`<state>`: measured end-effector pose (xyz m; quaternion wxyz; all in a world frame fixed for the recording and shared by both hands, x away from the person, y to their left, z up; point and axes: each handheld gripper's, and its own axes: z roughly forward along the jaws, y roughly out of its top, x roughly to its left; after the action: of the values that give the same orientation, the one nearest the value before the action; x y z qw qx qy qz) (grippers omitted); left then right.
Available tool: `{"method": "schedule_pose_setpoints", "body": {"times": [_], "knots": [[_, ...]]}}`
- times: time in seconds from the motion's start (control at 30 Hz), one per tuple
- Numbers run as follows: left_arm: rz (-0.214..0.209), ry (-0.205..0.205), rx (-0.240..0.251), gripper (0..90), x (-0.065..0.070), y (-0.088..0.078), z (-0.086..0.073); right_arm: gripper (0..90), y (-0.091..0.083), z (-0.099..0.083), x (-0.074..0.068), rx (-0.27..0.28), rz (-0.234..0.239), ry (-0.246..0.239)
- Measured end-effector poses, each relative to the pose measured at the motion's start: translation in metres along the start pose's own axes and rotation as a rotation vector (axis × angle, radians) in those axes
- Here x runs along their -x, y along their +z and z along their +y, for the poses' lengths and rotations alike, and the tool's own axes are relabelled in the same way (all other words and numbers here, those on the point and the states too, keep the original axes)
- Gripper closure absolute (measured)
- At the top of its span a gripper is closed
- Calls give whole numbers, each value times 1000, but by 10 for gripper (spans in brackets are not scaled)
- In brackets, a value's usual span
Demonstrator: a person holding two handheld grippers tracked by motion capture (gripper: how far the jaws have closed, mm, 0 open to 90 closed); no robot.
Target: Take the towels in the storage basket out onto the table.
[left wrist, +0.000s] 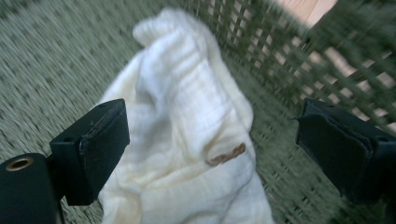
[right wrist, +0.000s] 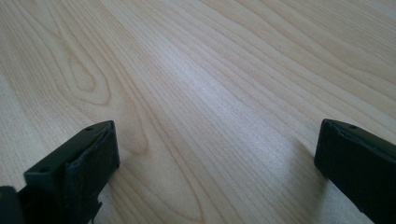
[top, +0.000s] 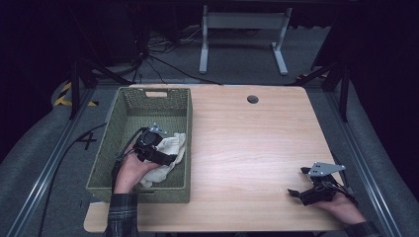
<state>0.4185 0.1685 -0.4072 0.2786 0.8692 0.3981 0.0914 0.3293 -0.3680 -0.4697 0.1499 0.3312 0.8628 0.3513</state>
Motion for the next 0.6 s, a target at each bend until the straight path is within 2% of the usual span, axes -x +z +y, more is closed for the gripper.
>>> {"method": "schedule_pose_setpoints", "body": {"times": [0.37, 0.47, 0.53, 0.6], "knots": [[68, -12, -146, 96, -2, 18, -6, 3, 0, 0, 0, -1, 0, 2], [66, -6, -175, 96, 0, 22, -7, 3, 0, 0, -1, -1, 0, 2], [55, -16, -190, 96, 0, 25, -7, 3, 0, 0, -1, 0, -1, 1], [65, -17, -212, 95, 0, 27, -8, 3, 0, 0, -1, 0, -1, 0]]}}
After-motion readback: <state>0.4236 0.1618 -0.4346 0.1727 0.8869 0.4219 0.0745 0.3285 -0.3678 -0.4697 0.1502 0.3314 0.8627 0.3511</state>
